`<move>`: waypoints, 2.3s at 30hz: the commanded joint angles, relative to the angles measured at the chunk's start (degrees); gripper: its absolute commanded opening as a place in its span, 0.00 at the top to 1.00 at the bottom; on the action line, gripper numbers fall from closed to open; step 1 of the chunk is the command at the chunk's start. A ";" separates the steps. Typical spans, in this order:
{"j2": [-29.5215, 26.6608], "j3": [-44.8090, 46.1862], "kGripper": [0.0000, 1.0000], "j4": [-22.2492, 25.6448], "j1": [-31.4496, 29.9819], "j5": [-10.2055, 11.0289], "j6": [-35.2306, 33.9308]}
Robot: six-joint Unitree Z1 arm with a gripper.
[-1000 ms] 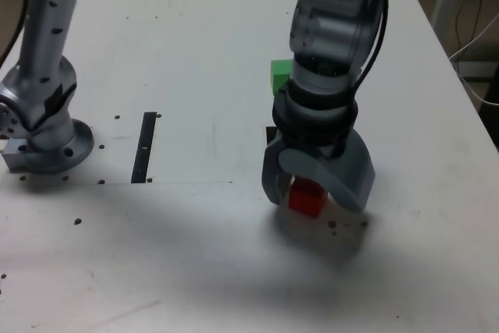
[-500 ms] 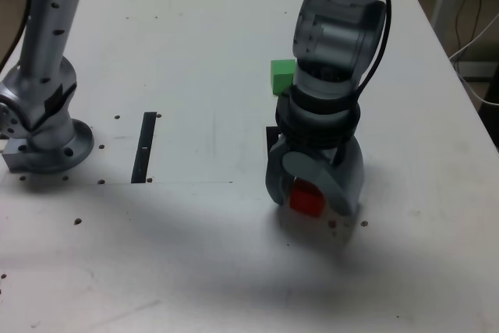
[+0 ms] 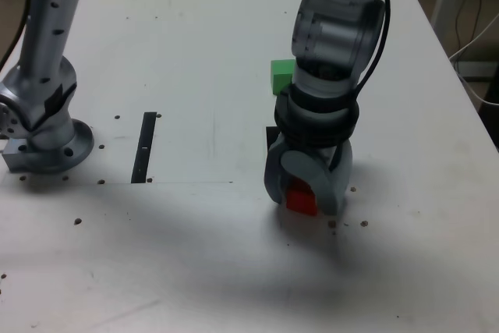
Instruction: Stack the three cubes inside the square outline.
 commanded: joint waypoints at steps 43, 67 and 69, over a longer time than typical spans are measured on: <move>-6.78 8.00 0.70 -3.18 16.66 -2.93 -6.89; -5.46 10.35 0.01 -7.75 16.66 -4.71 -5.28; -5.82 10.55 0.01 -7.91 16.67 -4.69 -5.28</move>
